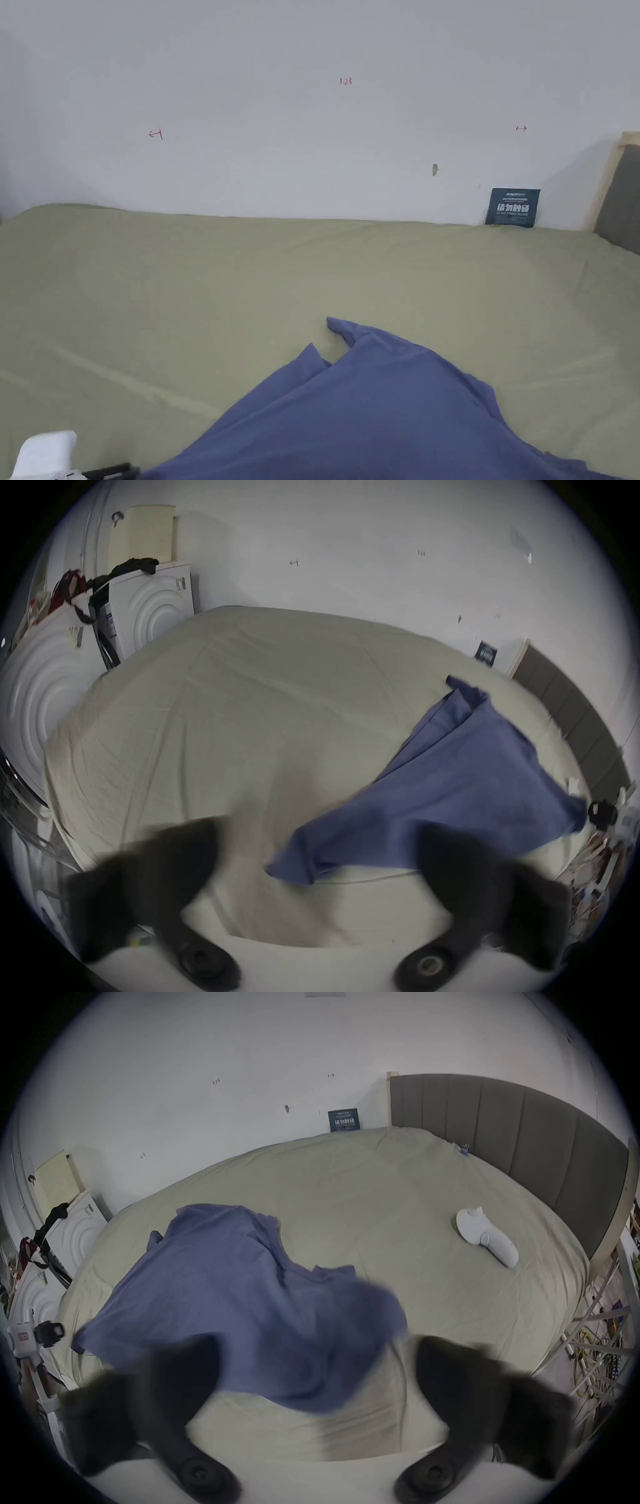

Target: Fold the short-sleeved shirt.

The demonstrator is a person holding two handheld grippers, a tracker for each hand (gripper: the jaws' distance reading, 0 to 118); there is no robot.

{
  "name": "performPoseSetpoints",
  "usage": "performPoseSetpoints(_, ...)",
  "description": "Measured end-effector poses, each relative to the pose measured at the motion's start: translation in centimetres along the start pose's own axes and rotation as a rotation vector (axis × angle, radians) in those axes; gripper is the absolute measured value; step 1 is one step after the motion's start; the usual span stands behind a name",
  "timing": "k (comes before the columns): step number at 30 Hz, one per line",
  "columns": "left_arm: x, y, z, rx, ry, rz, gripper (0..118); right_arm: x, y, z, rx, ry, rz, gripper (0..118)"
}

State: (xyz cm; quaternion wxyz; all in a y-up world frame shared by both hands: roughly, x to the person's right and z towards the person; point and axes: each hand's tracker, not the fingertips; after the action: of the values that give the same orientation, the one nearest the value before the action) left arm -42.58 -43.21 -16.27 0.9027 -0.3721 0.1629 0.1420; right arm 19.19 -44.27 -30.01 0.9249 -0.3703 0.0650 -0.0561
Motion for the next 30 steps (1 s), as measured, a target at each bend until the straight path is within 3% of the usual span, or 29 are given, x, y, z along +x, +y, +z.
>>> performPoseSetpoints(1,0.1,-0.1,0.5,0.028,0.000,0.022,118,-0.4,0.2,0.6,0.045,0.002,0.010,118)
performPoseSetpoints(2,0.8,0.2,1.1,0.077,-0.023,0.035,112,-1.3,0.7,1.5,0.100,0.005,0.015,118)
performPoseSetpoints(7,5.6,1.9,7.1,0.262,-0.062,-0.023,112,-7.5,3.1,5.9,0.246,0.112,0.091,118)
performPoseSetpoints(9,7.9,2.2,9.7,0.353,-0.009,-0.043,111,-10.7,3.5,8.2,0.317,0.132,0.136,118)
performPoseSetpoints(11,8.2,2.1,10.6,0.443,0.016,-0.070,102,-13.1,3.2,10.1,0.401,0.169,0.141,115)
performPoseSetpoints(13,9.5,1.8,11.3,0.492,0.093,-0.122,70,-15.3,3.0,11.3,0.429,0.204,0.165,92)
performPoseSetpoints(14,10.0,1.6,11.4,0.517,0.092,-0.130,47,-16.3,2.8,11.7,0.448,0.212,0.186,64)
performPoseSetpoints(15,11.3,1.4,12.7,0.519,0.074,-0.141,12,-17.5,2.4,12.0,0.465,0.191,0.211,13)
performPoseSetpoints(16,11.6,1.1,12.9,0.532,0.039,-0.121,0,-18.4,2.2,12.1,0.476,0.172,0.233,2)
performPoseSetpoints(30,12.7,0.8,15.7,0.586,0.007,-0.162,0,-21.1,1.2,12.9,0.561,0.177,0.243,2)
